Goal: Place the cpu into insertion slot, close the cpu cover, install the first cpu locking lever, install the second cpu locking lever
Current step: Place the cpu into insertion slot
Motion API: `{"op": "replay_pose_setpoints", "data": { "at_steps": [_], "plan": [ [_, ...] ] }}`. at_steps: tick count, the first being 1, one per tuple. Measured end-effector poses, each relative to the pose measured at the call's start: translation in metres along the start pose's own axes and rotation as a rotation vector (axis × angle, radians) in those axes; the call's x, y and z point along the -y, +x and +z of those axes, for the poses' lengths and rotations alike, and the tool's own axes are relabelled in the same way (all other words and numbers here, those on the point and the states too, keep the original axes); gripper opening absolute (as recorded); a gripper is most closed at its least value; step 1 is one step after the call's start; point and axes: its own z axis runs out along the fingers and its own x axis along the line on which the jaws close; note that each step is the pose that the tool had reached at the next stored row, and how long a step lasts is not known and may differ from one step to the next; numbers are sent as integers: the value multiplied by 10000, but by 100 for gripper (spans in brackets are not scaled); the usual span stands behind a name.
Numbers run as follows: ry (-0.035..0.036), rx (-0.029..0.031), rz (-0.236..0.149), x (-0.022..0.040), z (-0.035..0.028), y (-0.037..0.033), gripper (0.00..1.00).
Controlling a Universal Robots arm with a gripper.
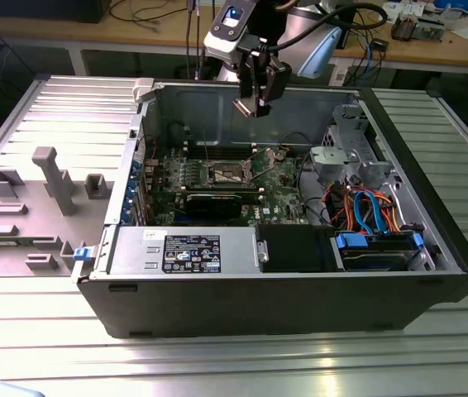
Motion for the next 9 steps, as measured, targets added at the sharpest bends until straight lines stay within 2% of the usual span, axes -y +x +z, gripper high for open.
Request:
{"op": "replay_pose_setpoints", "data": {
  "at_steps": [9],
  "plan": [
    [-2,7,85,0,0,0,55]
  ]
}}
